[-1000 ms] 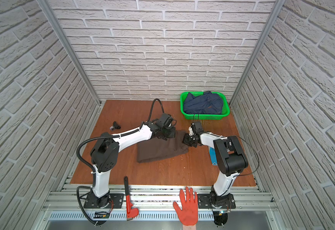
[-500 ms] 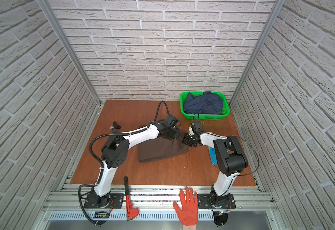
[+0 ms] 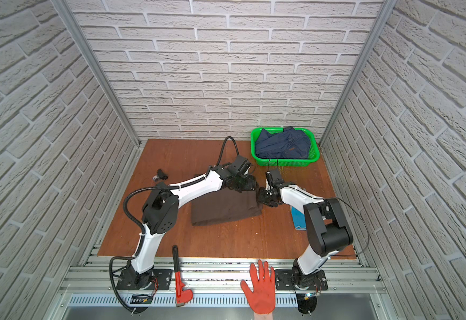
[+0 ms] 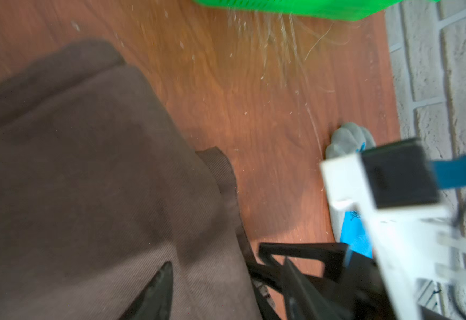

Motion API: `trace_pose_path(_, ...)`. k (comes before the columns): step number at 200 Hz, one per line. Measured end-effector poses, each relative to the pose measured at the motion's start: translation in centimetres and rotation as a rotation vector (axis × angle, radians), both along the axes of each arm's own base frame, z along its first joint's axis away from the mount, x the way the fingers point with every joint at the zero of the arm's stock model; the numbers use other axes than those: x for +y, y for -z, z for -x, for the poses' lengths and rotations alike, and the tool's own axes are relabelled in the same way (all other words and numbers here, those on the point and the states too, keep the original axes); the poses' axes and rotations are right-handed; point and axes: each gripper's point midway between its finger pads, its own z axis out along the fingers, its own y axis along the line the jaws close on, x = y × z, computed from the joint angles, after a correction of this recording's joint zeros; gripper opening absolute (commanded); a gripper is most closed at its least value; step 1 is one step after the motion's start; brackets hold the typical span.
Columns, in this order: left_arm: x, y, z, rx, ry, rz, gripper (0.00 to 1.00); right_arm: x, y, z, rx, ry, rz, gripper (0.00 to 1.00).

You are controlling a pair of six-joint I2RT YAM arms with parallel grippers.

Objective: Fold and stack the trousers
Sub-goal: Fold the trousers at the center of the table, then smooth out the trousers at the center of the table.

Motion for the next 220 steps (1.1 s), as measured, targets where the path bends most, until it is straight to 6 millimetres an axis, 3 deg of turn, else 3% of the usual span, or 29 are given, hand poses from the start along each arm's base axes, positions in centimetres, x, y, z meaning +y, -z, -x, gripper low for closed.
trace_pose_path(23, 0.9, -4.0, 0.1, -0.077, 0.004, 0.025, 0.70, -1.7, -4.3, 0.1, -0.096, 0.030, 0.074, 0.48)
trace_pose_path(47, 3.8, -8.8, 0.9, -0.164, -0.018, 0.062, 0.75, -2.5, -8.8, -0.4, -0.202, 0.038, 0.105, 0.50)
trace_pose_path(70, 7.9, -10.4, 1.5, -0.201, -0.068, 0.072, 0.79, -1.8, -10.3, -1.1, -0.224, 0.013, 0.099, 0.51)
trace_pose_path(88, 11.4, -8.3, 1.5, -0.180, -0.121, 0.035, 0.81, -0.7, -9.1, -1.5, -0.182, -0.029, 0.093, 0.52)
trace_pose_path(118, 16.9, -0.7, 2.7, -0.054, -0.195, -0.092, 0.82, 1.8, -5.9, -2.6, -0.075, -0.111, 0.094, 0.54)
trace_pose_path(133, 18.9, 2.5, 3.9, 0.006, -0.215, -0.147, 0.82, 2.8, -5.2, -3.7, -0.052, -0.140, 0.098, 0.54)
trace_pose_path(149, 20.5, 4.6, 5.2, 0.054, -0.233, -0.179, 0.82, 3.5, -4.9, -5.3, -0.049, -0.160, 0.104, 0.54)
trace_pose_path(188, 21.7, 5.5, 6.2, 0.074, -0.255, -0.175, 0.82, 5.0, -5.0, -9.6, -0.075, -0.186, 0.103, 0.55)
trace_pose_path(220, 21.6, 5.3, 6.0, 0.062, -0.262, -0.153, 0.82, 5.7, -2.9, -11.6, -0.050, -0.196, 0.112, 0.50)
